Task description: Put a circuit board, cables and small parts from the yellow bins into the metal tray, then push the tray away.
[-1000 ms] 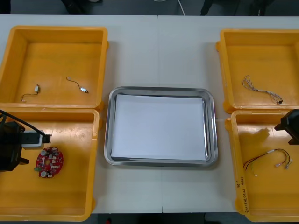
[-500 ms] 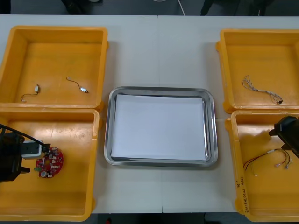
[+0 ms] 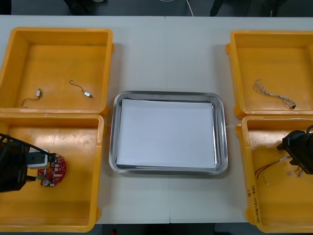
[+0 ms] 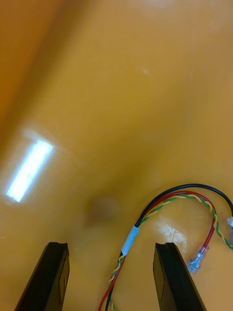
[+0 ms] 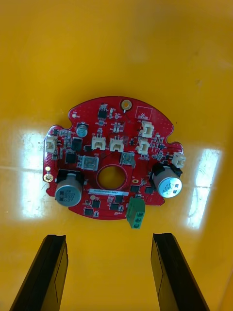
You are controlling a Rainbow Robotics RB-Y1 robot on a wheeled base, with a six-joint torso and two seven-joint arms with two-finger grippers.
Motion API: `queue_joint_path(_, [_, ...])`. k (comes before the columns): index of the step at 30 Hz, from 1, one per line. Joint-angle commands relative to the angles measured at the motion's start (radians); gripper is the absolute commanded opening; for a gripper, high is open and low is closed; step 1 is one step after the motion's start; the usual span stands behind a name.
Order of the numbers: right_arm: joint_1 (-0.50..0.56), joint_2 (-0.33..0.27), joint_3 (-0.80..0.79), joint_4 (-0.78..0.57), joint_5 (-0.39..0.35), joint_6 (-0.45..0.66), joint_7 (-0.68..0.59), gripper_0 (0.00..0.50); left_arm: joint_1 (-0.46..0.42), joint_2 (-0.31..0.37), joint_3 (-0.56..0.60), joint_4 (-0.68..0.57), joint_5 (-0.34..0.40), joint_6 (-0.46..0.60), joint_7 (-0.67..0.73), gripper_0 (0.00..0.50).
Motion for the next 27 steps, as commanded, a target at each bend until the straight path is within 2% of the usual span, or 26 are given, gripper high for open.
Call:
queue_joint_path(1, [0.023,0.027,0.011,-0.004,0.019,-0.008,-0.030,0.500,0.018,-0.009,-0.037,-0.001,-0.017,-0.034,-0.158,0.500])
queue_joint_path(27, [0.038,0.056,0.023,-0.004,0.058,-0.008,-0.034,0.500,0.018,-0.009,-0.111,0.035,-0.070,-0.105,-0.158,0.500])
